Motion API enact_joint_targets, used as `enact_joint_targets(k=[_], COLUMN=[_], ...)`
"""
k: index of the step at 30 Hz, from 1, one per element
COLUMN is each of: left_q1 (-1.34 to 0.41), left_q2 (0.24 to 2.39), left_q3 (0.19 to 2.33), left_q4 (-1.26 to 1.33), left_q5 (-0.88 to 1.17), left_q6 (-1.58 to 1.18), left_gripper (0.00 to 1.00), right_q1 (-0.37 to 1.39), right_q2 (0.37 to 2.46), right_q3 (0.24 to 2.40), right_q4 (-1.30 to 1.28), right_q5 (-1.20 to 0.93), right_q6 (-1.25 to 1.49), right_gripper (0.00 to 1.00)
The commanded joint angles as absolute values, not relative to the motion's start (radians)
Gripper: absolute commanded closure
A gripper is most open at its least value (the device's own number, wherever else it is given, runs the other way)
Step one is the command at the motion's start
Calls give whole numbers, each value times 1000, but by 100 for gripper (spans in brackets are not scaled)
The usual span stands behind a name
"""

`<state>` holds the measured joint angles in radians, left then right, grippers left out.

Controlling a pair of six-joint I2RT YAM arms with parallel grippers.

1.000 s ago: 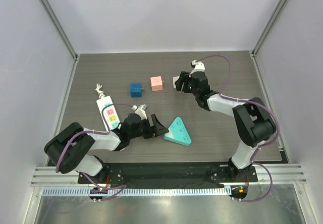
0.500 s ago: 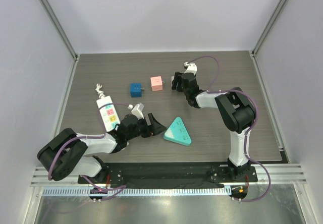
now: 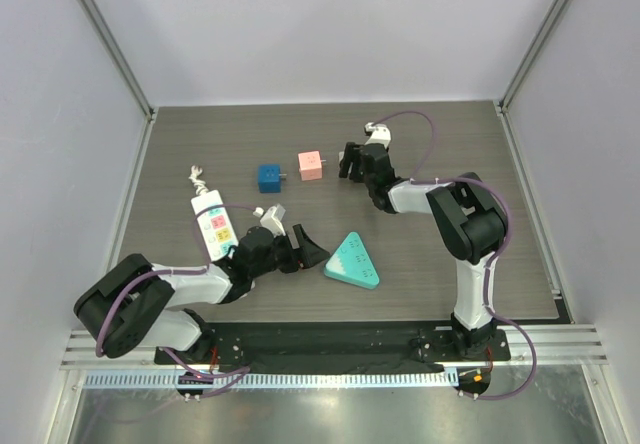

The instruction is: Pull the plug off the socket

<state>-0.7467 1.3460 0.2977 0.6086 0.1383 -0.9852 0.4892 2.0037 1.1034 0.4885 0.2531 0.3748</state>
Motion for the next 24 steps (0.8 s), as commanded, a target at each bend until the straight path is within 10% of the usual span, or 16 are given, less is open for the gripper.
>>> enact_joint_targets(k=[1, 24], left_q1=[-747, -747], left_q2=[1335, 1367], left_q3=[296, 319], left_q4=[614, 607], left_q5=[118, 133], left_q6=[-959, -954], left_gripper=[19, 19], right_q1=[494, 494], right_q2=[2003, 1941], right_q3=[1115, 1180], right_q4=[471, 359], right_q5=[218, 189], right_q6=[379, 305], right_gripper=[26, 8])
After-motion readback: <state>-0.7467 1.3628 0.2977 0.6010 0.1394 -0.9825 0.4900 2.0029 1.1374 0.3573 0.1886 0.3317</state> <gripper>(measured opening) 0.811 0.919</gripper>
